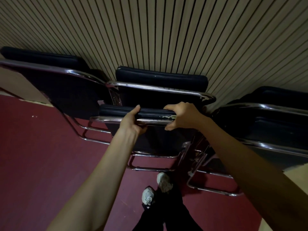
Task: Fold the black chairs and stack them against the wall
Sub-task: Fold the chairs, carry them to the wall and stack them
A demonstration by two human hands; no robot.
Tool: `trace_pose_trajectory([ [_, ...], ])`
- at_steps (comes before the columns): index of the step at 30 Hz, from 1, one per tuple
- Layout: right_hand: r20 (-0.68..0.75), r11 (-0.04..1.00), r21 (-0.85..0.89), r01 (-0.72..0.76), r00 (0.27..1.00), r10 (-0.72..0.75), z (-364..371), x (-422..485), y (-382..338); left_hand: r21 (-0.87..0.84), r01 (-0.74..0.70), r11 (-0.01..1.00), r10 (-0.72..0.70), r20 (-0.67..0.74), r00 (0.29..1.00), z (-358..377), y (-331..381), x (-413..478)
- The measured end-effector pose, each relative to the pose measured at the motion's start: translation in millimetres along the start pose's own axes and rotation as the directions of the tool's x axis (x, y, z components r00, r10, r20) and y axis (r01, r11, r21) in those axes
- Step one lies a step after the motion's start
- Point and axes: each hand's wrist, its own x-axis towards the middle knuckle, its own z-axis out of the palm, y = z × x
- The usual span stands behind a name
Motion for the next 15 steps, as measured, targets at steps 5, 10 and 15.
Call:
trace_pose_trajectory([
  [5, -0.062, 0.999, 0.047, -0.015, 0.998, 0.018, 4.1, -9.0, 5.6, -0.024, 0.026, 0.999, -0.026, 0.014, 1.0, 5.6, 0.4, 2.2],
  [10, -0.117, 0.999, 0.027, -0.033, 0.992, 0.036, 6.5, -10.6, 11.5, 0.08, 0.033, 0.996, -0.033, 0.007, 0.999, 15.4, 8.7, 5.4],
  [15, -0.161, 0.999, -0.019, -0.05, 0.986, 0.047, 3.3, -0.4, 17.7, 0.128, 0.032, 0.991, -0.037, 0.034, 0.999, 18.9, 20.2, 10.2],
])
